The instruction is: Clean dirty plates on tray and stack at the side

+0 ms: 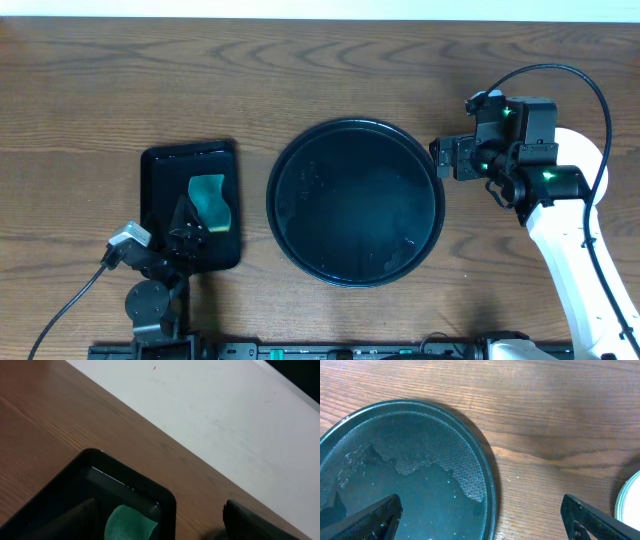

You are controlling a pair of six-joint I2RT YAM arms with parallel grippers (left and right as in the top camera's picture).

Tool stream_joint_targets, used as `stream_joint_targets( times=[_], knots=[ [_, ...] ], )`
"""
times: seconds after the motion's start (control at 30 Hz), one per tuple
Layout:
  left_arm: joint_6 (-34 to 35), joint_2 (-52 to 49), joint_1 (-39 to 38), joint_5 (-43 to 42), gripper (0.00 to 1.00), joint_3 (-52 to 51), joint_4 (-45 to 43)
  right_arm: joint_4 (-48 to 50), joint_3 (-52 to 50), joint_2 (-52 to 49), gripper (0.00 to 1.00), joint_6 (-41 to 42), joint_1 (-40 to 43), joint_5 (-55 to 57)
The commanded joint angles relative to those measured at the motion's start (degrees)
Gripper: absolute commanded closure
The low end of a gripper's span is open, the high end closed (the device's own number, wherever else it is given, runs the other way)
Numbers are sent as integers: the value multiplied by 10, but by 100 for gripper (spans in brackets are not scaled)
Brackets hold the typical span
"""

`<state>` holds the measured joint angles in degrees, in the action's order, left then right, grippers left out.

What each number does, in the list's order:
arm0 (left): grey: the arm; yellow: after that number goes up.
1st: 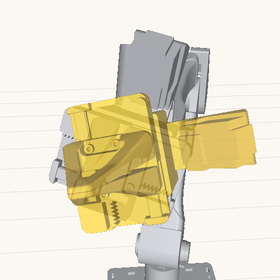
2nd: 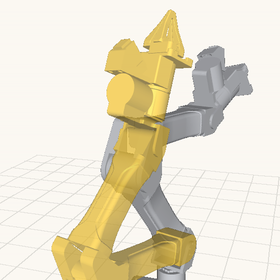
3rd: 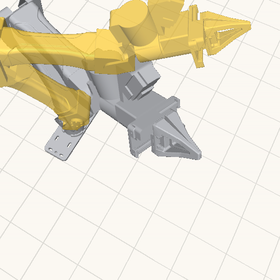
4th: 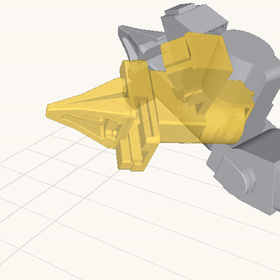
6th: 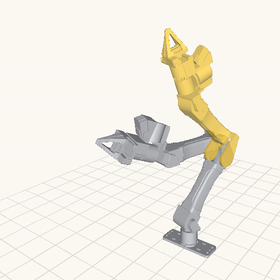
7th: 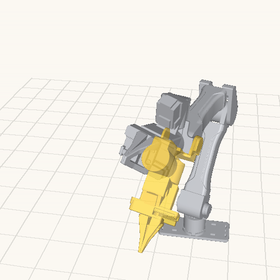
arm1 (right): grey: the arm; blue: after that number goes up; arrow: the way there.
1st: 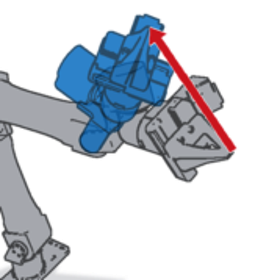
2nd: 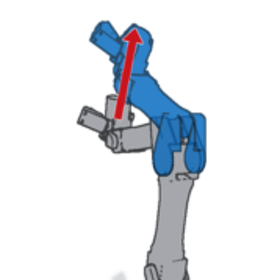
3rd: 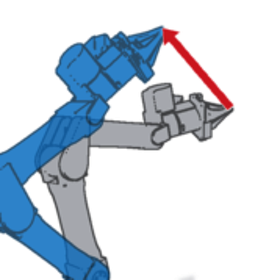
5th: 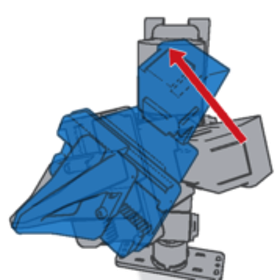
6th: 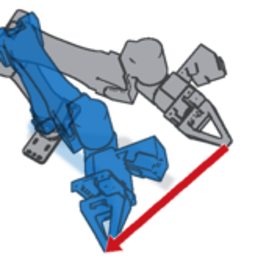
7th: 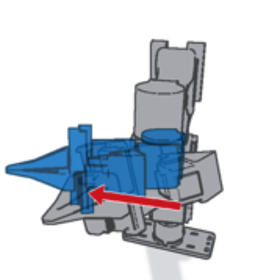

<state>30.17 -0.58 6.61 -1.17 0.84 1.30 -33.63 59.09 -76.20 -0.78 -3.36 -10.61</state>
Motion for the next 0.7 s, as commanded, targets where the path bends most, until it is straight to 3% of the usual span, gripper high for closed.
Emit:
stream_joint_targets(
  times=[0.0,0.67],
  knots=[
    [-8,3,2,3,20,-6,28,-1,5,4,1,-8,-3,1],
    [-8,3,2,3,20,-6,28,-6,5,21,1,-8,-3,1]
  ],
)
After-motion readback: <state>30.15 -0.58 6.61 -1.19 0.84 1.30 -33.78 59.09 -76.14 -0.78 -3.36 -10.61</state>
